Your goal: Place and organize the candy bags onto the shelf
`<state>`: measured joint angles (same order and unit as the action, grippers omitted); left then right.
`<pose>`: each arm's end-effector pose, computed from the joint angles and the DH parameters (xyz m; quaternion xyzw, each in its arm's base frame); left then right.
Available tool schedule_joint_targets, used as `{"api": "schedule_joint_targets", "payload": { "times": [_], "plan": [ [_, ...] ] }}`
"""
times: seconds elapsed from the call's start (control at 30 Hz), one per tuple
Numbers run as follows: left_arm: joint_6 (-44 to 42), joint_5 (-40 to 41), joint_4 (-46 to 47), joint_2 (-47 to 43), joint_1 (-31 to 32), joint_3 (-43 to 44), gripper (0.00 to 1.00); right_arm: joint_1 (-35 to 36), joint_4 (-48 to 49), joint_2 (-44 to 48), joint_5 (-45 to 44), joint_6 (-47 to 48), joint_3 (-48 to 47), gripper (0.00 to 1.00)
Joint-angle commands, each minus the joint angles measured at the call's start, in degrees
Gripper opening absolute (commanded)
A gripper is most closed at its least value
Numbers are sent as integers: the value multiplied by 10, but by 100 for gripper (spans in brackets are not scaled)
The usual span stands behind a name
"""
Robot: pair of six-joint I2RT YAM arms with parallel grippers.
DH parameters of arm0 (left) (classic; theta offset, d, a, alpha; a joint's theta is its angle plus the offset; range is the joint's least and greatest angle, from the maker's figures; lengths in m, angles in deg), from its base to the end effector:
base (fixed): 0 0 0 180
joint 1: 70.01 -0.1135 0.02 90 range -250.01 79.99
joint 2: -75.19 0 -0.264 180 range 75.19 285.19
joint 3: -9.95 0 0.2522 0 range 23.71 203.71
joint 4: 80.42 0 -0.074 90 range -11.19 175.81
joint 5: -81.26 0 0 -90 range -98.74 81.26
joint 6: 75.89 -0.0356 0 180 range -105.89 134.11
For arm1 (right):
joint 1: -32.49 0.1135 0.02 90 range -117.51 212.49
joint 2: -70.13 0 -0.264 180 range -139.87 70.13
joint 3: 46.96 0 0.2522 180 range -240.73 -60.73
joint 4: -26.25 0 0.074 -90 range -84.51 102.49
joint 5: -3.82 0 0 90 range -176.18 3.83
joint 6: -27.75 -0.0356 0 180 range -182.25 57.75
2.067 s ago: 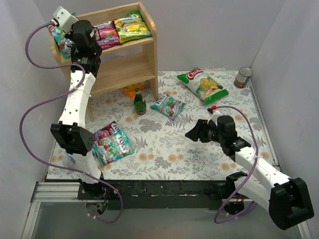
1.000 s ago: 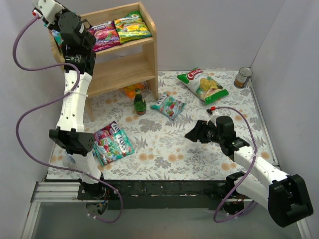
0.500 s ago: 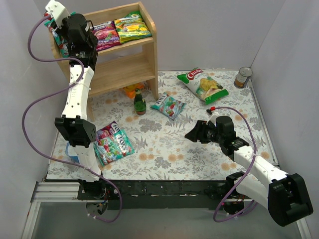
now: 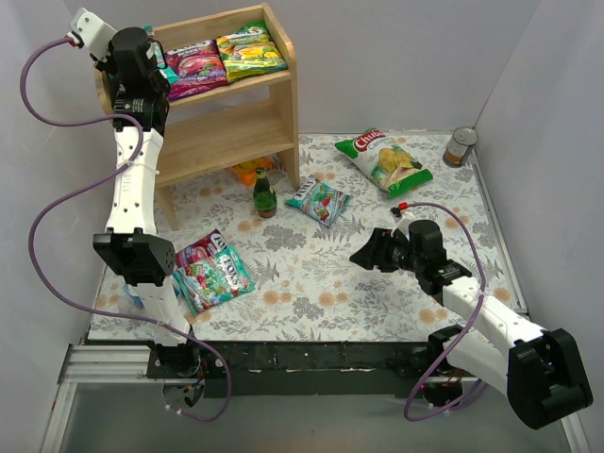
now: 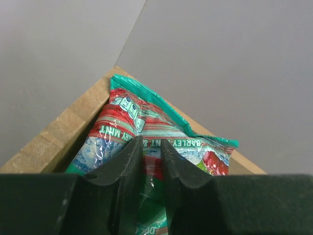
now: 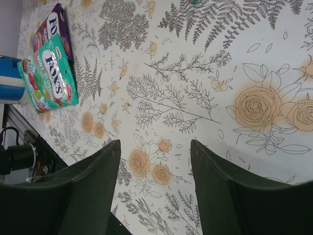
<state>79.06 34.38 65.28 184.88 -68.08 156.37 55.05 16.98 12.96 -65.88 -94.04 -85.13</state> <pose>0.4116 0.0105 0.5171 -0.5625 0.4100 -0.1578 0.7004 0.1891 0.0919 0.2024 -0.0221 0.8495 0.3652 0.3802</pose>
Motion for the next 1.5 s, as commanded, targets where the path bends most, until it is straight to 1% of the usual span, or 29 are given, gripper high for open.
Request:
{"api": "schedule_joint_targets", "payload": {
  "times": [0.0,0.17,0.23,0.37,0.47,0.5,0.57,0.6,0.7,0.8,0.9,0.97,1.0,1.03,1.1,1.13,1.17,1.23,1.27,1.33,1.37,1.4,1.43,1.47],
  "plan": [
    [50,-66,-115,-20,3,-19,21,1,15,7,1,-1,8,66],
    [64,-80,-141,-31,3,-27,21,1,13,11,-2,0,11,66],
    [61,-80,-128,-44,3,-40,21,1,13,11,-2,0,11,66],
    [58,-78,-131,-63,3,-35,22,1,14,13,-2,0,13,66],
    [47,-80,-99,-90,3,-75,25,2,17,12,-2,-2,14,66],
    [43,-79,-94,-91,3,-79,29,1,18,10,0,-3,15,66],
    [34,-74,-91,-80,3,-65,34,0,19,9,2,-4,16,66],
    [27,-72,-93,-76,2,-57,39,2,19,10,3,-4,16,66],
    [7,-73,-79,-52,3,-24,48,1,19,14,2,-4,18,66],
    [-4,-86,-66,-37,3,17,54,1,17,17,-1,-3,19,66],
    [-9,-110,-30,-55,3,16,60,1,16,19,-4,-3,18,66],
    [-11,-128,-10,-76,3,3,65,1,16,16,-6,-2,16,68],
    [-11,-145,13,-86,3,-19,67,1,15,15,-7,-2,15,69],
    [-12,-157,27,-114,3,-34,69,1,15,15,-7,-2,13,70],
    [-12,-177,68,-143,3,-81,74,1,14,11,-8,0,12,74],
    [-12,-188,76,-168,3,-92,75,1,16,11,-8,1,12,78],
    [-14,-192,82,-180,3,-102,79,1,17,15,-10,1,14,79],
    [-16,-206,88,-200,3,-122,82,1,22,21,-13,1,16,83],
    [-18,-218,88,-220,3,-130,84,1,22,27,-18,1,16,87],
    [-18,-244,91,-242,3,-157,92,1,19,30,-22,7,14,90],
    [-19,-280,89,-260,3,-166,95,2,18,31,-28,8,12,94],
    [-20,-298,82,-269,3,-176,98,1,16,31,-31,9,9,96],
    [-19,-316,74,-277,3,-188,98,1,14,32,-32,11,8,98],
    [-14,-350,67,-283,3,-197,98,1,14,32,-37,16,7,98]
  ]
}}
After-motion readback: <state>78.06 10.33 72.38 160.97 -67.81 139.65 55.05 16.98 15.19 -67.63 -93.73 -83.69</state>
